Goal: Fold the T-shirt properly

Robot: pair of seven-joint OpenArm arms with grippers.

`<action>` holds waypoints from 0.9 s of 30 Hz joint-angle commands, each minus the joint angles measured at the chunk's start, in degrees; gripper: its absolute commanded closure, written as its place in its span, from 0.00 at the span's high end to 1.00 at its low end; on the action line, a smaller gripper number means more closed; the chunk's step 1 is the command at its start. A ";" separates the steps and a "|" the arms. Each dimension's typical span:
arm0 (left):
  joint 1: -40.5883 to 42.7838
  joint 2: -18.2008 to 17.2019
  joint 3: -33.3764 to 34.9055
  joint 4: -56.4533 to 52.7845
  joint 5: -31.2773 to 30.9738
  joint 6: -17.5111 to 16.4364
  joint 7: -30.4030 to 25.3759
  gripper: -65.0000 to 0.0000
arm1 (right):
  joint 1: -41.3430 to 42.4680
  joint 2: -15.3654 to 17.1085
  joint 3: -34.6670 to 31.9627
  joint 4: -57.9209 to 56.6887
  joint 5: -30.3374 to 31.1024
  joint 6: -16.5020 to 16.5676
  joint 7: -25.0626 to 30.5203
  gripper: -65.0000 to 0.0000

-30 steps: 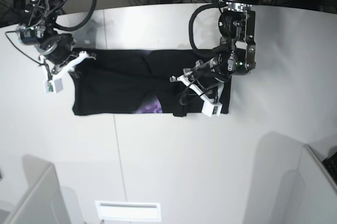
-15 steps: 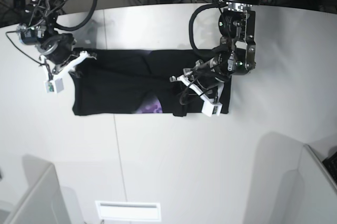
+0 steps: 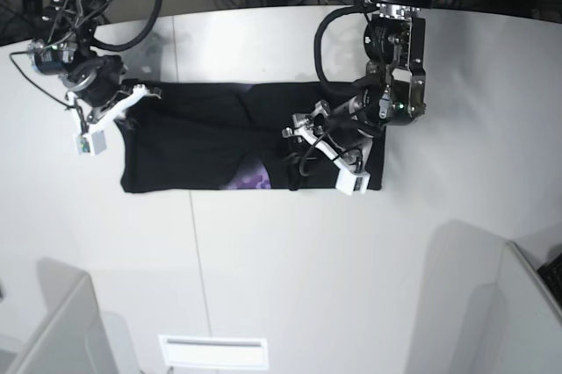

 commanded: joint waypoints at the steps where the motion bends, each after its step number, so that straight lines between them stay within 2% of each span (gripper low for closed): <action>1: -0.97 1.10 1.28 0.52 -1.27 -0.50 -0.74 0.56 | 0.41 0.45 0.09 0.96 0.92 0.17 1.18 0.00; 4: -2.91 1.98 5.24 -2.29 -1.27 -0.50 -0.92 0.59 | 0.41 0.45 0.09 0.96 0.92 0.17 1.18 0.00; 8: -5.19 3.12 8.05 -6.16 -1.27 -0.50 -1.01 0.58 | 0.41 0.37 0.36 0.96 0.92 0.17 1.18 0.00; 13: -4.58 2.86 7.79 0.87 -1.27 -0.50 -0.74 0.58 | 0.68 0.37 0.45 0.96 0.92 0.17 1.18 0.00; 16: -2.12 -0.83 4.71 6.85 -1.36 -0.50 -0.57 0.57 | 1.47 0.37 0.45 0.96 0.92 0.17 1.18 0.00; 18: 0.52 -2.85 -0.21 10.98 -1.36 -0.50 0.66 0.56 | 2.17 0.37 0.53 0.96 0.92 0.17 1.09 0.00; 19: 2.37 -3.91 -3.55 12.74 -1.36 -0.50 1.72 0.53 | 2.43 0.37 0.53 0.87 0.92 0.17 0.74 0.00; 20: 3.60 -5.14 -7.15 14.06 -1.36 -0.59 2.77 0.46 | 3.66 0.37 0.53 0.87 0.92 0.17 -0.41 0.00; 22: 5.44 -7.07 -13.75 15.64 -1.36 -0.76 4.09 0.25 | 6.39 0.37 0.53 -0.53 0.92 0.17 -3.83 0.03; 24: 7.29 -8.83 -20.17 16.08 -1.36 -0.76 5.15 0.00 | 9.73 0.72 0.53 -3.26 1.01 0.17 -7.53 0.33; 25: 8.43 -10.15 -23.07 16.26 -1.36 -0.85 5.32 0.00 | 11.31 0.63 0.53 -5.02 1.01 0.17 -8.76 0.48; 27: 10.28 -12.26 -27.81 16.17 -1.27 -0.85 5.32 0.00 | 13.60 0.45 0.62 -8.44 1.53 0.17 -9.37 0.69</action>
